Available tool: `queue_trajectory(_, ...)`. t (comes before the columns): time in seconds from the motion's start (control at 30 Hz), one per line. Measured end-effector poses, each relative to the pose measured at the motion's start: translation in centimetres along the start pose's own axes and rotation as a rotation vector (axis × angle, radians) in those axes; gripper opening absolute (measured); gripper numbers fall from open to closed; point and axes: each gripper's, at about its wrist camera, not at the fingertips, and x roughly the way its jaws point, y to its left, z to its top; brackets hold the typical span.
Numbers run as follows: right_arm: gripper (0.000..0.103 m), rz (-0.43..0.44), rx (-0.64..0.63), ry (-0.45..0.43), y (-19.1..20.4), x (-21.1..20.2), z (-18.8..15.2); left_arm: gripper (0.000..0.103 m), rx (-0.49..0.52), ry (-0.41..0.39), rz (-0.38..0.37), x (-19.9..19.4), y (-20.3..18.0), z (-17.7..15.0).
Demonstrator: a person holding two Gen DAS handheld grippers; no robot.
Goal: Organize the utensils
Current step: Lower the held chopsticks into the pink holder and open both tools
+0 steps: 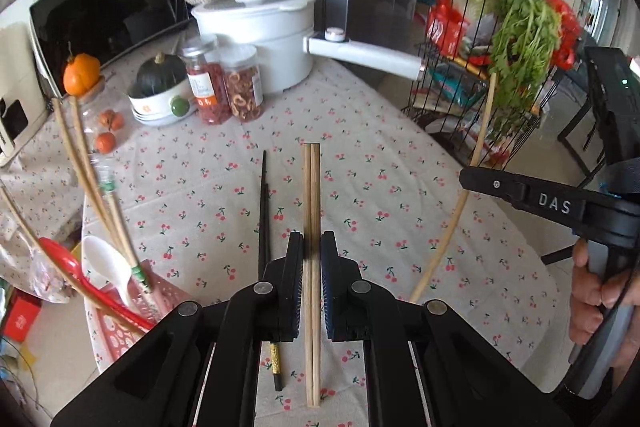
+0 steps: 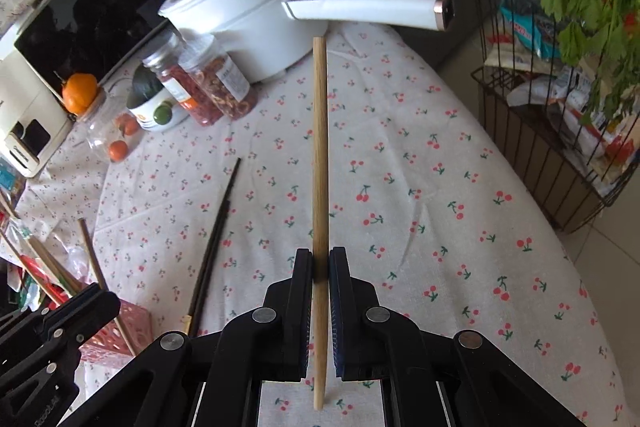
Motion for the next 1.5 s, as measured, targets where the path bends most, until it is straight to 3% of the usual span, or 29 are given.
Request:
queue_trajectory(0.4,0.006,0.066,-0.144,-0.201,5.4,-6.5,0.2,0.009,-0.056,-0.369,-0.044,-13.5,3.6,-1.5)
queue_trajectory(0.53,0.006,0.106,-0.207,-0.234,7.5,-7.9,0.1,0.009,-0.112,-0.513,-0.019,-17.5,6.1,-2.0)
queue_trajectory(0.7,0.006,0.137,-0.267,-0.243,9.8,-8.3,-0.5,0.009,-0.131,-0.630,0.043,-19.0,9.0,-2.9)
queue_trajectory(0.93,0.006,0.172,-0.304,-0.224,12.6,-7.4,-1.3,0.009,-0.133,-0.636,0.088,-15.4,12.1,-3.7)
queue_trajectory(1.07,0.006,0.182,-0.315,-0.206,13.8,-6.7,-1.7,0.009,-0.111,-0.594,0.120,-13.0,13.0,-4.2)
queue_trajectory(1.37,0.006,0.204,-0.343,-0.186,15.6,-6.2,-2.5,0.010,-0.149,-0.451,0.059,-8.4,14.9,-5.2)
queue_trajectory(1.43,0.006,0.214,-0.346,-0.185,16.0,-6.2,-2.6,0.018,-0.155,-0.419,0.056,-8.0,15.0,-5.2)
queue_trajectory(1.5,0.006,0.228,-0.349,-0.185,16.4,-6.3,-2.6,0.037,-0.173,-0.396,0.040,-8.0,15.4,-5.4)
